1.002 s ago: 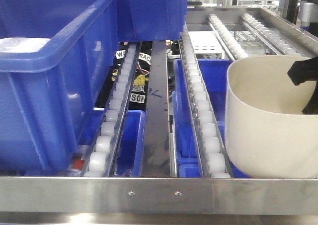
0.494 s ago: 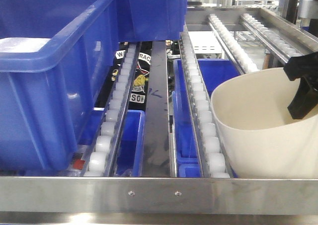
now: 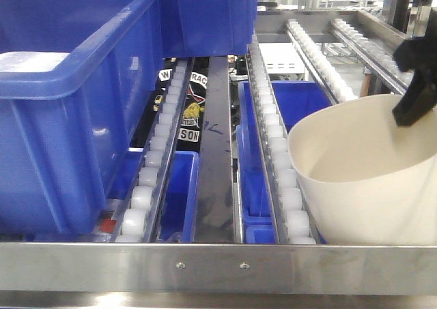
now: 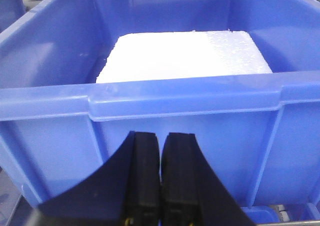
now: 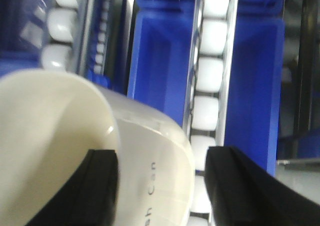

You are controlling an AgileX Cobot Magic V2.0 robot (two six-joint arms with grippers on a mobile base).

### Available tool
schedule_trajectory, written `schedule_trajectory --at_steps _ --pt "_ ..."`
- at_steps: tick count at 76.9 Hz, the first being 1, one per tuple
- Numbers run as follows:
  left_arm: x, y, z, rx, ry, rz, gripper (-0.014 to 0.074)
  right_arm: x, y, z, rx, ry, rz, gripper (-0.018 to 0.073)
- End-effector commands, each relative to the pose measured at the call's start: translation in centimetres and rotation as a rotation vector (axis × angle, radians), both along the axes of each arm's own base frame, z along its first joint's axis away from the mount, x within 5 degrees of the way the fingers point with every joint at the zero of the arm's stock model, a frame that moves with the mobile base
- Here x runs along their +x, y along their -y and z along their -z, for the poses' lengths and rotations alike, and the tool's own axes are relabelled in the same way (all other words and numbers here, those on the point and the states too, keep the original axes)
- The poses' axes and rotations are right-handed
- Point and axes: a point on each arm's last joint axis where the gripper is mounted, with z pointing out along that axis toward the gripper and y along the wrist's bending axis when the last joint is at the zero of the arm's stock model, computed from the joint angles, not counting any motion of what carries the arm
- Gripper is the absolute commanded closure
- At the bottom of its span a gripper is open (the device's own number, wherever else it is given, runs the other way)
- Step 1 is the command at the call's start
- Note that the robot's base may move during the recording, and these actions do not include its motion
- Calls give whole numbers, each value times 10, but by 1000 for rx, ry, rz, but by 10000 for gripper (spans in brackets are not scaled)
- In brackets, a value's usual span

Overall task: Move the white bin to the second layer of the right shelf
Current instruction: 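Open the right gripper and release the bin rim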

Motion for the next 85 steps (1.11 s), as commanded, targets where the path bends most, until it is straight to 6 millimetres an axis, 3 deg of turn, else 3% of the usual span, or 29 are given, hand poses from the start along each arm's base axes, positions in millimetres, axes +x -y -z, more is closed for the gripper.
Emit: schedule_trajectory --at_steps 1,17,34,42,51,53,66,85 --pt "1 0 4 -9 62 6 512 1 0 -28 23 146 0 83" --pt "1 0 4 -9 62 6 512 -14 3 -49 40 231 1 83" --pt "1 0 4 -9 62 6 512 -44 9 -86 71 391 1 95" --pt "1 0 4 -9 62 6 512 -65 12 -103 88 484 2 212" --pt "1 0 4 -9 62 6 512 -95 19 -116 112 619 5 475" --pt "1 0 4 -9 62 6 512 -102 20 -118 118 650 7 526" --pt "1 0 4 -9 62 6 512 -139 28 -112 153 848 19 505" --pt "1 0 4 -9 62 6 512 -150 30 -101 159 882 22 504"
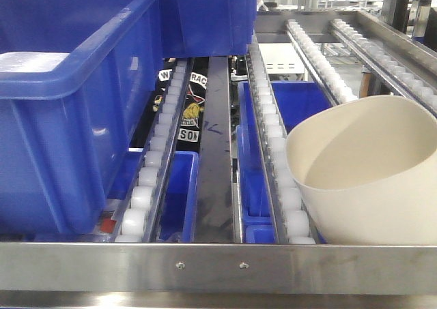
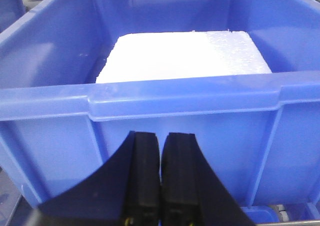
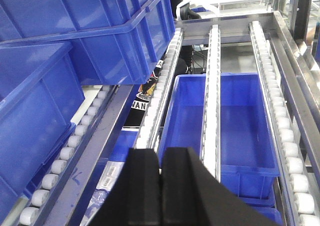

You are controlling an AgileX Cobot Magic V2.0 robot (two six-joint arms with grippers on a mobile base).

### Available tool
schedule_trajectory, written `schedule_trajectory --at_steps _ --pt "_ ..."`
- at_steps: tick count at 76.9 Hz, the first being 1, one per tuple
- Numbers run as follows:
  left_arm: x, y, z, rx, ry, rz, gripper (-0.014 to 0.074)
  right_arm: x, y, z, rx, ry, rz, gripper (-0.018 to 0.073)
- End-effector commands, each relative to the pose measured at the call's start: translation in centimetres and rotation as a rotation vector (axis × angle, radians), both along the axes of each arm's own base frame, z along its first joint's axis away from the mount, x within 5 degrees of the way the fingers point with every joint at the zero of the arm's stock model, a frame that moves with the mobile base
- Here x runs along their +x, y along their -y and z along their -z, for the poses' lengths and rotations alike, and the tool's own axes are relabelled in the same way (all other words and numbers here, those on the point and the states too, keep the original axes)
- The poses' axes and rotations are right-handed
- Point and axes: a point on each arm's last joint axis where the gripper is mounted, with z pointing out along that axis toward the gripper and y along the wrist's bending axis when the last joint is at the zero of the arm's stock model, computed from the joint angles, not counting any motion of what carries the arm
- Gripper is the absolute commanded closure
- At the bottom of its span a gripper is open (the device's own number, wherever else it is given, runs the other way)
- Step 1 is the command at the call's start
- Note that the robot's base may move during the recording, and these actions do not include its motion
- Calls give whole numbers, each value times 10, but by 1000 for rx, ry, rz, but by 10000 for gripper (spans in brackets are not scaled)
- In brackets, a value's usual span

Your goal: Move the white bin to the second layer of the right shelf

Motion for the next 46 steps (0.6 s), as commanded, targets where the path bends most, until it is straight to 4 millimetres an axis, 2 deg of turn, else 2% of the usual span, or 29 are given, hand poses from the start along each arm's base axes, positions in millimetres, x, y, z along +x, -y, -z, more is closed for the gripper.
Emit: schedule_trajectory --at_steps 1,46 --pt "1 0 4 -9 62 6 512 -1 1 -18 18 122 7 504" --pt "1 0 4 -9 62 6 512 -1 1 -15 10 85 4 504"
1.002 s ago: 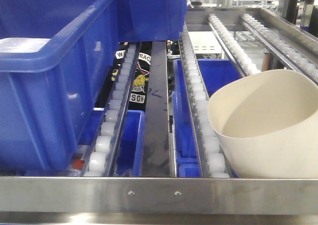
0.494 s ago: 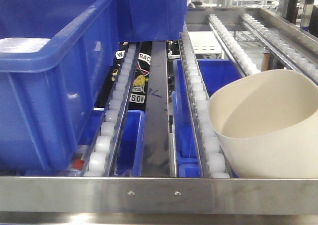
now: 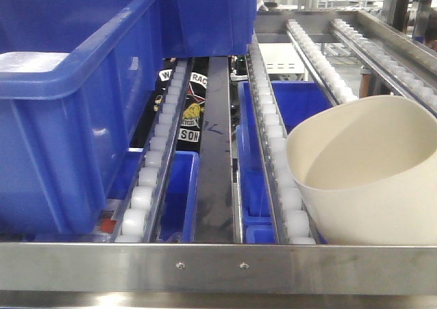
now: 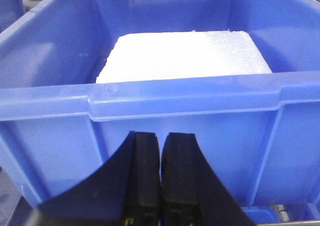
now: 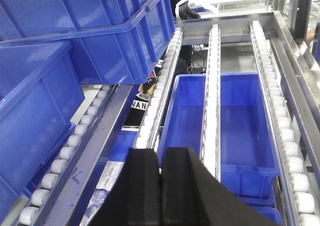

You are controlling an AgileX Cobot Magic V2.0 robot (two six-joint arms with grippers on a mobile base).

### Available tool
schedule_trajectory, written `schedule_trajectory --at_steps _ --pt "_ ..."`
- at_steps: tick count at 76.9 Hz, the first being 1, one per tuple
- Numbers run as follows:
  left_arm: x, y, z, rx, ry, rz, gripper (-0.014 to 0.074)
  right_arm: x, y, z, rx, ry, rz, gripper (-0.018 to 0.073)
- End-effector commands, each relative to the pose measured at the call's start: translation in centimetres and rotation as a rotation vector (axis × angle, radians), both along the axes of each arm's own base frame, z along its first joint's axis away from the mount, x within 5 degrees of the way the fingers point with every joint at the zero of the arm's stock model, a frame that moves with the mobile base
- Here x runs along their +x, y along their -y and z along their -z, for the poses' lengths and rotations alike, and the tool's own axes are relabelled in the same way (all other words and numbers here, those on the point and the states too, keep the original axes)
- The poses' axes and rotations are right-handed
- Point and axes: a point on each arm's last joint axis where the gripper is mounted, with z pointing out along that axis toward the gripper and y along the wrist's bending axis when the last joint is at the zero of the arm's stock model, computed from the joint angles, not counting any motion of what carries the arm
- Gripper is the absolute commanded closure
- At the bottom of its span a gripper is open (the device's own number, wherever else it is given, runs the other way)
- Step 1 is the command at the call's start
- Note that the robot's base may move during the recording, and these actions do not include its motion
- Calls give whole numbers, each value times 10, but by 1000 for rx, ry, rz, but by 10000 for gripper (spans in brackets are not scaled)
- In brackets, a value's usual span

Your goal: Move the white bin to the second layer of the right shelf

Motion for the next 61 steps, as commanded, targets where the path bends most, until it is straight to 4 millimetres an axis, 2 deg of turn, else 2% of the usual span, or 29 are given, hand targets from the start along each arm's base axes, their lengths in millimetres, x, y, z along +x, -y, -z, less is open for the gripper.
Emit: schedule_trajectory --at_steps 1,10,17,46,51,61 --pt "1 0 4 -9 62 6 512 -1 1 -15 9 85 4 504" --pt "1 0 4 -9 62 6 512 -13 4 -8 11 107 23 504" --pt "1 0 4 -9 62 6 512 -19 9 8 12 123 59 504" --pt "1 0 4 -9 62 6 512 -42 18 106 18 203 164 504" --pt "1 0 4 -9 62 6 512 -44 19 117 22 218 165 504" --pt "1 0 4 -9 62 6 512 -46 18 119 20 199 162 504"
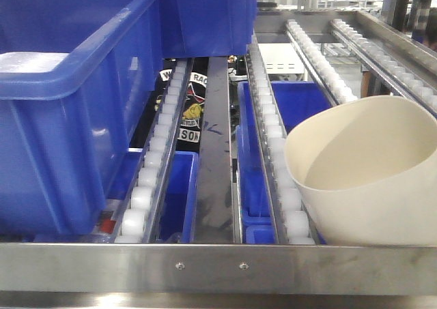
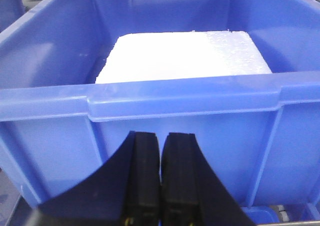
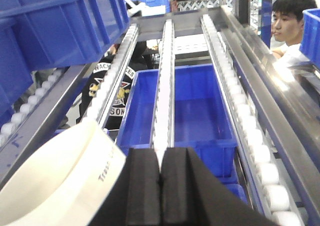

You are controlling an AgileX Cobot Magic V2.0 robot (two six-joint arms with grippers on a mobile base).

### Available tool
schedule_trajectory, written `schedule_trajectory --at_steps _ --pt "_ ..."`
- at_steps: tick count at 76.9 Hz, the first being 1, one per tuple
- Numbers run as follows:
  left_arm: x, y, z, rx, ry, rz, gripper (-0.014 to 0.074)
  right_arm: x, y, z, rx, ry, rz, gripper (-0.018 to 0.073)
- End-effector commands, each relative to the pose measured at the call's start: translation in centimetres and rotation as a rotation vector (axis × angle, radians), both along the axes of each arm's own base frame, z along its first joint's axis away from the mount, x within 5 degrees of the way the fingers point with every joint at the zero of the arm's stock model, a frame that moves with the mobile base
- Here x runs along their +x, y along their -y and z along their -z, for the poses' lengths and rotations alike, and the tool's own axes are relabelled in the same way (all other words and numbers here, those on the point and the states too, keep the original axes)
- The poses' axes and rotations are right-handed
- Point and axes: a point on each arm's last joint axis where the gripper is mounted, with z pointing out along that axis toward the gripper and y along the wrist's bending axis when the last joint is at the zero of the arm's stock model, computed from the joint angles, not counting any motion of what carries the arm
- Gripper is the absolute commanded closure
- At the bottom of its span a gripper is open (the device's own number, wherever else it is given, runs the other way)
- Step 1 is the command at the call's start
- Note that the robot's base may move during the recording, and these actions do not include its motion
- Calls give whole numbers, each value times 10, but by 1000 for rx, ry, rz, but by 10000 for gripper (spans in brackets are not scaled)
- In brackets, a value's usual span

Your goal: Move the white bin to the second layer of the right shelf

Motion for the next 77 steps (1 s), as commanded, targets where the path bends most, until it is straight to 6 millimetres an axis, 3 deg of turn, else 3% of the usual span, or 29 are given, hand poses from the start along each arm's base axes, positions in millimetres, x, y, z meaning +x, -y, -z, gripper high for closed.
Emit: schedule_trajectory --at_steps 1,77 --pt "1 0 4 -9 62 6 512 -3 1 -14 -1 118 13 504" --pt "1 0 4 -9 62 6 512 -3 1 -14 -1 118 13 504"
